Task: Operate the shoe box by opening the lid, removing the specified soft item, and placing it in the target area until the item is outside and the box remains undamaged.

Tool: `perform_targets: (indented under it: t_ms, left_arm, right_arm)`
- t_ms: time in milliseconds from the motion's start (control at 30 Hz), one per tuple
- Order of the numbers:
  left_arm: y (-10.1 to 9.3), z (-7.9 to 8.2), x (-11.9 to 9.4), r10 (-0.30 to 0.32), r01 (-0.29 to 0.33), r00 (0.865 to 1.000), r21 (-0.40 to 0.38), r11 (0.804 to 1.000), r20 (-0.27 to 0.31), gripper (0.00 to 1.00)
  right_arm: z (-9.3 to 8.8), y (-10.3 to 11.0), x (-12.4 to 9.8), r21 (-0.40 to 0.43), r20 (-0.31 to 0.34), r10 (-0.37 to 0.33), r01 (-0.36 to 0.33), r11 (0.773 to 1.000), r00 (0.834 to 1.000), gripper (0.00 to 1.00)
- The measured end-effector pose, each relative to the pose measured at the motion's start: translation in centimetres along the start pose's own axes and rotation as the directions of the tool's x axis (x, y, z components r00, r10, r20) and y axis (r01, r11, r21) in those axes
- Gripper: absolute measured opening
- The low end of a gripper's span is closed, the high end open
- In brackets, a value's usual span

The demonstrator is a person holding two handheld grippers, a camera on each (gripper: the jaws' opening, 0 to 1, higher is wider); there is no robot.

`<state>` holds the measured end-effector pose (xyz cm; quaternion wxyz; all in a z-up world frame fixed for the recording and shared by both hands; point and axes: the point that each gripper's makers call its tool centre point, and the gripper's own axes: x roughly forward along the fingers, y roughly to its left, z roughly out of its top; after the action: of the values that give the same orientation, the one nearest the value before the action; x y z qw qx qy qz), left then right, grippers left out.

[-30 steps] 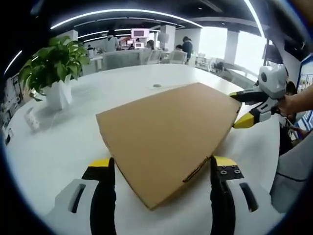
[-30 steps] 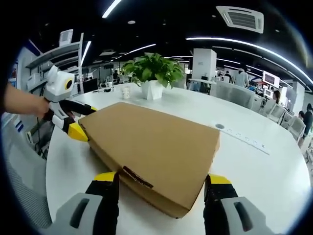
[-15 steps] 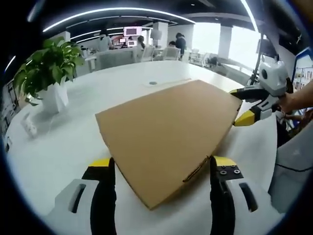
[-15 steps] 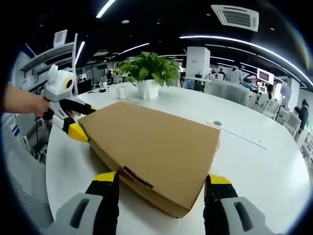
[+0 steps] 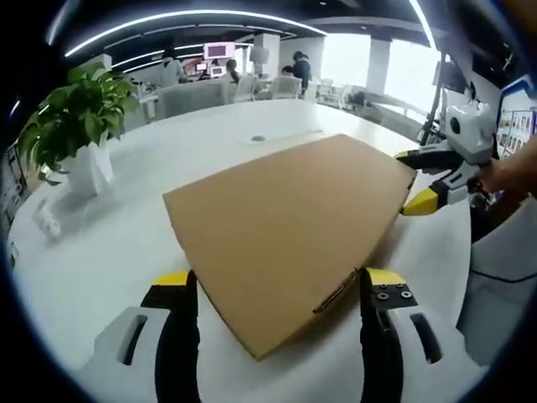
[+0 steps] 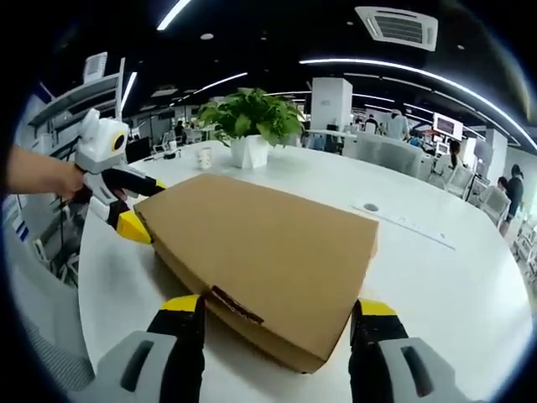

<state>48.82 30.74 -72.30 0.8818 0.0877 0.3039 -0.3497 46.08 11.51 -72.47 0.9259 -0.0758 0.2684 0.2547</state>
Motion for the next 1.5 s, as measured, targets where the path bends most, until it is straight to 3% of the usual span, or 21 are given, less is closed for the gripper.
perform_targets:
  t_ms: [1500]
  left_arm:
    - [1.0,-2.6,-3.9,-0.010,0.011,0.999,0.037,0.999,-0.051,0.78]
  right_arm:
    - [0.1,5.2,-0.3,0.049,-0.001,0.003,-0.003,0.999,1.000,0.66]
